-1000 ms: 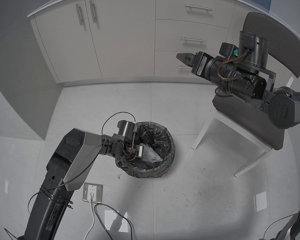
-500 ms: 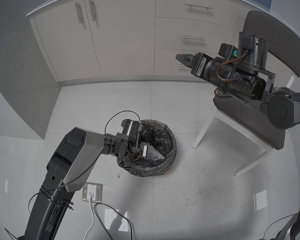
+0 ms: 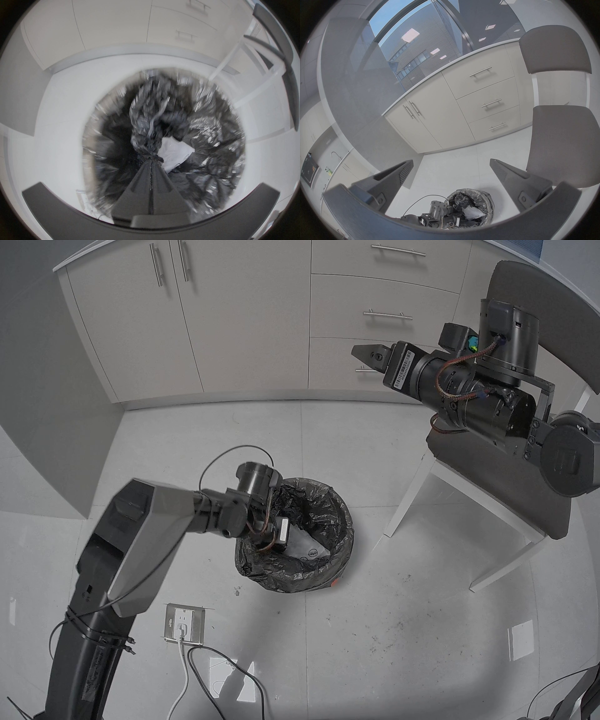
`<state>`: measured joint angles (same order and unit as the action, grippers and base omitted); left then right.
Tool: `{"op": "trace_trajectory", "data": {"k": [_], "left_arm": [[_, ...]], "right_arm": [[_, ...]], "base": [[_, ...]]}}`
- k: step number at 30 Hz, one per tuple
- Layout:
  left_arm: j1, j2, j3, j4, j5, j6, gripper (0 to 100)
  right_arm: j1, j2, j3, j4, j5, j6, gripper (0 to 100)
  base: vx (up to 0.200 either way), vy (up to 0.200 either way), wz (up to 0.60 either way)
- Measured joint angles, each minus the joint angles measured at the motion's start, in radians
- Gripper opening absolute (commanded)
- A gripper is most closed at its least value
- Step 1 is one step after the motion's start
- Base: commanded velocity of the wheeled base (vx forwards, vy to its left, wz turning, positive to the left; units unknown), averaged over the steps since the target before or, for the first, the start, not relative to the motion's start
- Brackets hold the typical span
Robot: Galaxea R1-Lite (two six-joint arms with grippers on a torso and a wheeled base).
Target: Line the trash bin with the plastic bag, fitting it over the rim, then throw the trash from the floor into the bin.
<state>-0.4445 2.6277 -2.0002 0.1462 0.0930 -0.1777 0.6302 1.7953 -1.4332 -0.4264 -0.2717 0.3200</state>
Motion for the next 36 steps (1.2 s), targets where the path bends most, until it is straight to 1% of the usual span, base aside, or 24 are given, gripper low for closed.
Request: {"op": "trace_trajectory", "data": {"k": [6, 11, 16, 19, 21, 25, 30, 33, 36], "left_arm": [[-0.003, -0.193, 0.0, 0.217, -0.022, -0.061, 0], [-0.007, -0.33, 0.0, 0.304, -0.042, -0.117, 0], [0.0, -0.447, 0.0, 0.363, -0.039, -0.124, 0], [0.002, -0.538, 0.0, 0.457, -0.036, -0.123, 0], [0.004, -0.61, 0.0, 0.556, -0.032, -0.121, 0], [0.029, -0.761, 0.0, 0.799, -0.024, -0.104, 0], [0.111, -0.955, 0.0, 1.129, -0.018, -0.073, 0], [0.157, -1.074, 0.0, 1.26, -0.014, -0.072, 0], [0.187, -1.198, 0.0, 1.312, -0.004, -0.084, 0]], "right_arm": [[0.014, -0.016, 0.001, 0.011, 0.001, 0.001, 100], [0.029, -0.03, 0.006, 0.012, 0.001, 0.001, 100], [0.042, -0.065, 0.009, 0.034, -0.002, -0.003, 100], [0.043, -0.107, 0.021, 0.067, -0.007, -0.007, 100], [0.035, -0.157, 0.046, 0.084, -0.009, -0.015, 100], [-0.009, -0.299, 0.14, 0.103, -0.01, -0.064, 100], [-0.106, -0.521, 0.292, 0.118, -0.009, -0.186, 100], [-0.156, -0.662, 0.39, 0.129, -0.009, -0.257, 100], [-0.196, -0.792, 0.479, 0.147, -0.009, -0.314, 100]], "base": [[0.0, 0.0, 0.0], [0.0, 0.0, 0.0], [0.0, 0.0, 0.0], [0.0, 0.0, 0.0], [0.0, 0.0, 0.0], [0.0, 0.0, 0.0], [0.0, 0.0, 0.0], [0.0, 0.0, 0.0], [0.0, 0.0, 0.0]]}}
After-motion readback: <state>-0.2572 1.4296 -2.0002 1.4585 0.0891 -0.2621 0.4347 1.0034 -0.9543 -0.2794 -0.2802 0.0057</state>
